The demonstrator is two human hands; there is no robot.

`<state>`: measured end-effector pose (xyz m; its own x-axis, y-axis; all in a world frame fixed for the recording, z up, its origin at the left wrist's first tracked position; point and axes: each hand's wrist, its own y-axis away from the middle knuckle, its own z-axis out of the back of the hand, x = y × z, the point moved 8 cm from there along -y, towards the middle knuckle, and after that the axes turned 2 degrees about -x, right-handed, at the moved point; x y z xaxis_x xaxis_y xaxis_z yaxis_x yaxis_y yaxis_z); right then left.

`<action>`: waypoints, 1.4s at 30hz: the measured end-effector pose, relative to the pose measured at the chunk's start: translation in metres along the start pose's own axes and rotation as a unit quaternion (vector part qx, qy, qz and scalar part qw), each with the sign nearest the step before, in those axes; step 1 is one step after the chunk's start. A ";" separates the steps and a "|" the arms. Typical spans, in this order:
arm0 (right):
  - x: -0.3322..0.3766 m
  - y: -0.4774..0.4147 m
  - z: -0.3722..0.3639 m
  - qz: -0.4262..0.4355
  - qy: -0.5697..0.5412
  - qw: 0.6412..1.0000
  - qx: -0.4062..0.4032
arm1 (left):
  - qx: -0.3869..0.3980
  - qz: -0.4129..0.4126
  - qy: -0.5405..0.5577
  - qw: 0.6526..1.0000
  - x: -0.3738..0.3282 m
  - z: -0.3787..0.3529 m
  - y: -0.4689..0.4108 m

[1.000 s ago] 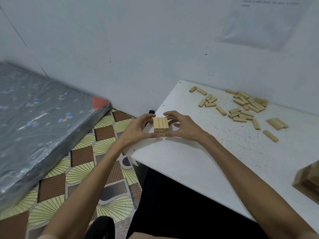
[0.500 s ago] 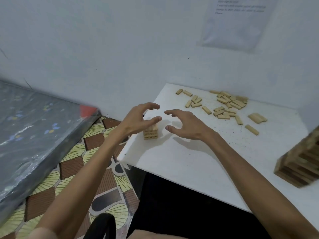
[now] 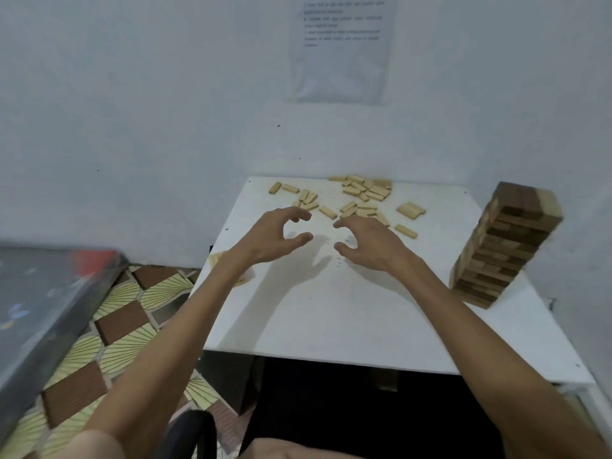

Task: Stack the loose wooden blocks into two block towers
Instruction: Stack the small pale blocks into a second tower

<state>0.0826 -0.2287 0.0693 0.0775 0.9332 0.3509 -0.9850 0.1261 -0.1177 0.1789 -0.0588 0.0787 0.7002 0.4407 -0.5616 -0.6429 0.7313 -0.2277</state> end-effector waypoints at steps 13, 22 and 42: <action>-0.099 0.018 -0.002 -0.153 0.053 0.987 -0.020 | 0.058 -0.035 0.002 0.998 -0.007 -0.092 -0.077; -0.133 0.001 -0.008 -0.255 0.104 0.959 -0.073 | 0.031 -0.053 -0.077 0.995 -0.012 -0.123 -0.114; -0.126 -0.036 -0.006 -0.221 -0.042 0.951 -0.211 | -0.076 -0.016 -0.075 0.994 -0.007 -0.120 -0.112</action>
<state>0.1097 -0.3485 0.0236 0.4401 0.7296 0.5234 -0.7075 0.6407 -0.2982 0.2081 -0.2063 0.0127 0.7523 0.4989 -0.4303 -0.6508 0.6643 -0.3677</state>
